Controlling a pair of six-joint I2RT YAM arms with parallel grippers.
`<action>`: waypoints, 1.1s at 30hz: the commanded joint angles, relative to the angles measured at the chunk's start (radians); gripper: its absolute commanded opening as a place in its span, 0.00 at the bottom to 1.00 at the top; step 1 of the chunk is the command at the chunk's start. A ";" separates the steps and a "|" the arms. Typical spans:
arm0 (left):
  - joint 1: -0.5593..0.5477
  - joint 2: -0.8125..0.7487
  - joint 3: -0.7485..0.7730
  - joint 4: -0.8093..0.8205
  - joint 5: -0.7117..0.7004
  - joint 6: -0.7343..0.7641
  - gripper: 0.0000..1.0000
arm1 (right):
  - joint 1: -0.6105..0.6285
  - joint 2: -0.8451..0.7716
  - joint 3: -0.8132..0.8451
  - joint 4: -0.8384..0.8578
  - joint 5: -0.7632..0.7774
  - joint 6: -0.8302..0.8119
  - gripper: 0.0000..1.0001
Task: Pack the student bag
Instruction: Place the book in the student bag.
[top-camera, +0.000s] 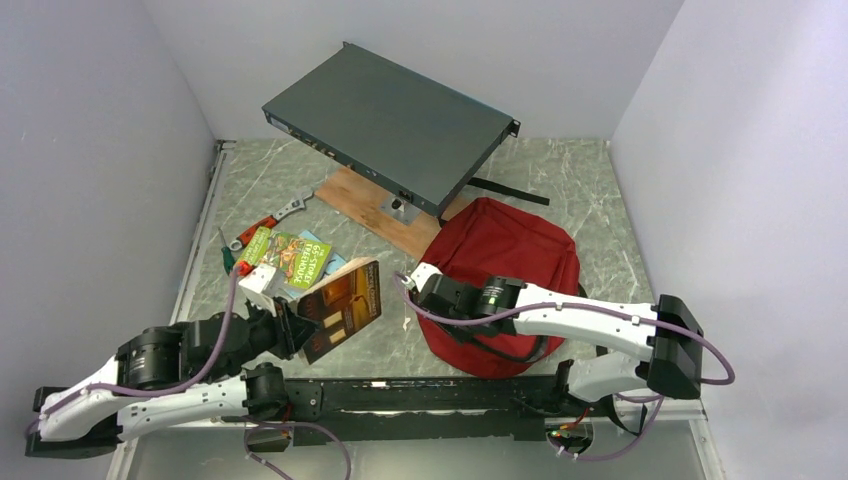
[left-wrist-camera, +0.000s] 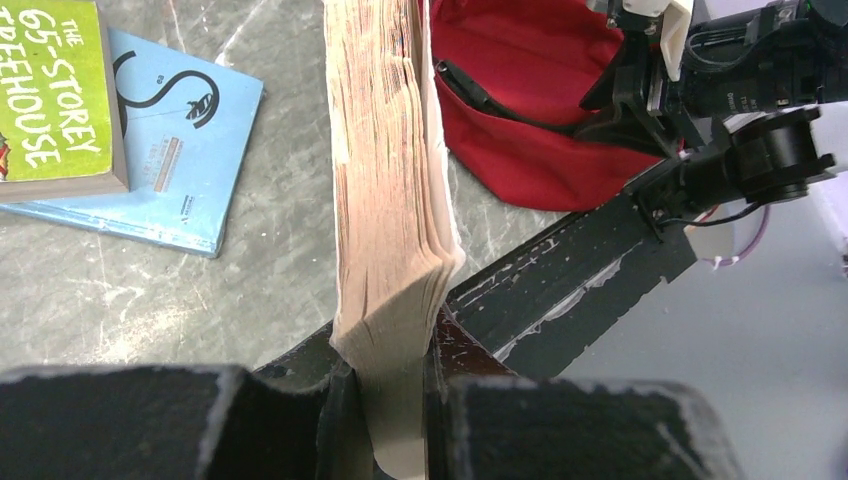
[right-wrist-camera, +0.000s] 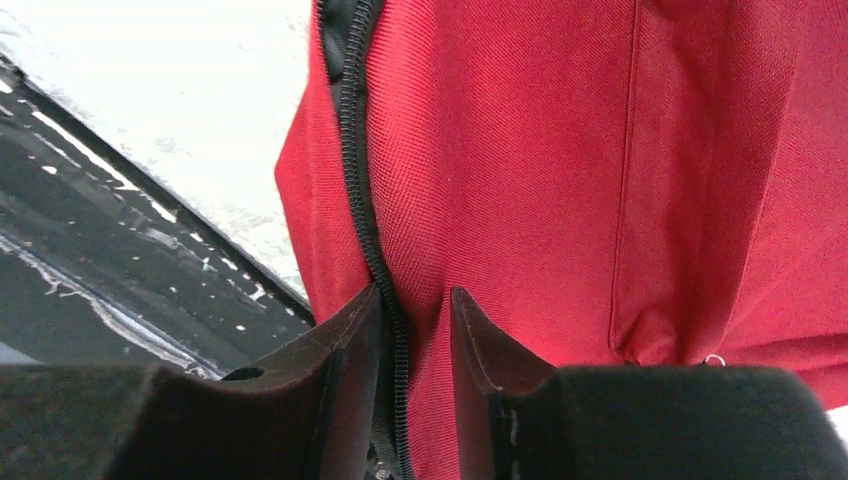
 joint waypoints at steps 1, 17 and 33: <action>0.000 0.061 0.029 0.049 -0.001 0.021 0.00 | 0.002 0.029 0.028 -0.057 0.065 -0.006 0.32; 0.000 0.075 0.049 0.296 0.193 0.034 0.00 | -0.003 -0.219 0.006 0.185 0.268 0.097 0.00; 0.013 0.322 -0.150 0.766 0.640 -0.146 0.00 | -0.114 -0.479 -0.086 0.358 0.237 0.320 0.00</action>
